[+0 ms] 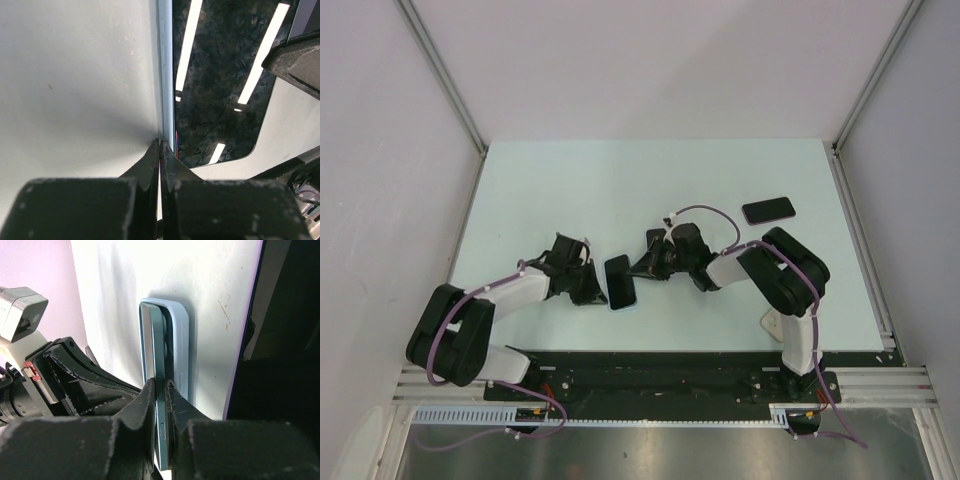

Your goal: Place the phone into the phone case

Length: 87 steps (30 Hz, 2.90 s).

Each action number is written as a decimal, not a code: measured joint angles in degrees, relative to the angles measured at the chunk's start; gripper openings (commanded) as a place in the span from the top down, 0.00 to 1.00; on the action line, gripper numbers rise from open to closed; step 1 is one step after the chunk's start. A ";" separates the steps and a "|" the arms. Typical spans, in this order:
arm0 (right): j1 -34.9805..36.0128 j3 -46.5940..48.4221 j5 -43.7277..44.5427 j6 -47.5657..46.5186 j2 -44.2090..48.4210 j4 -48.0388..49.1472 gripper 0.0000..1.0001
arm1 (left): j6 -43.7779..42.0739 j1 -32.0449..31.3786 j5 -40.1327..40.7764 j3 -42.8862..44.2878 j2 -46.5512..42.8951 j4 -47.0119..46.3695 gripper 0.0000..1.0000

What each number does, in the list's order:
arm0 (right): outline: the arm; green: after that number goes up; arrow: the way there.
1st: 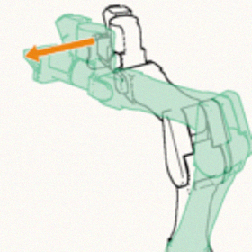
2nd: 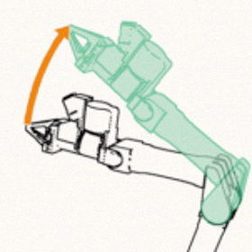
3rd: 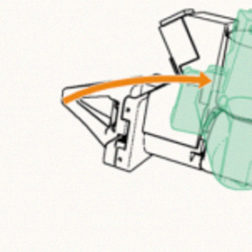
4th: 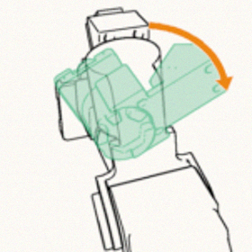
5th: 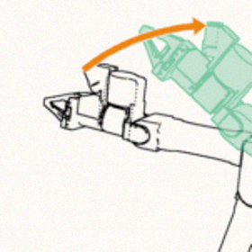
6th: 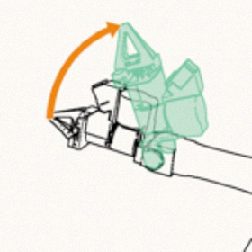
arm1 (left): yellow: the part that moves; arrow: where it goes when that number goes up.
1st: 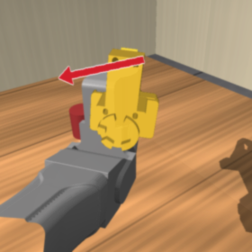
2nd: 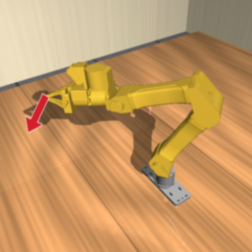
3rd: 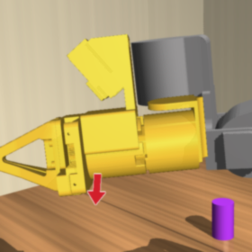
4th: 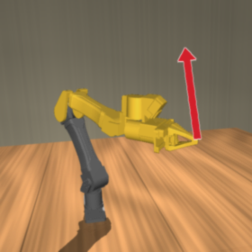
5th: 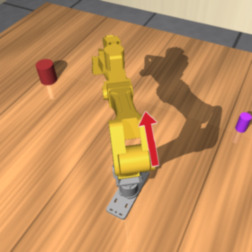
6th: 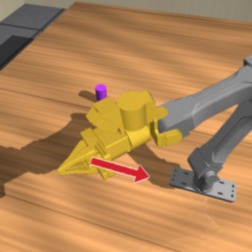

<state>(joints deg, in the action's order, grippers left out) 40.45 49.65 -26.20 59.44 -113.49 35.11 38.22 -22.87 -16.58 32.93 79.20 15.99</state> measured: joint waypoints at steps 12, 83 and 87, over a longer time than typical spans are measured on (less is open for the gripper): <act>1.33 0.11 1.29 0.48 -0.74 1.27 0.97 | 0.74 -1.01 2.51 -0.37 -1.81 2.40 1.00; 3.15 0.48 -0.28 -7.37 4.68 -15.17 0.61 | -0.20 8.39 -9.84 3.89 4.28 -1.66 0.63; 3.15 0.48 -0.22 -8.11 5.11 -15.98 0.63 | -0.24 8.39 -12.20 3.82 4.28 -2.78 0.64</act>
<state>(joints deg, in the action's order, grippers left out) 43.59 50.13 -26.41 51.33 -108.38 19.14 37.98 -14.48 -28.77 36.75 83.48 13.21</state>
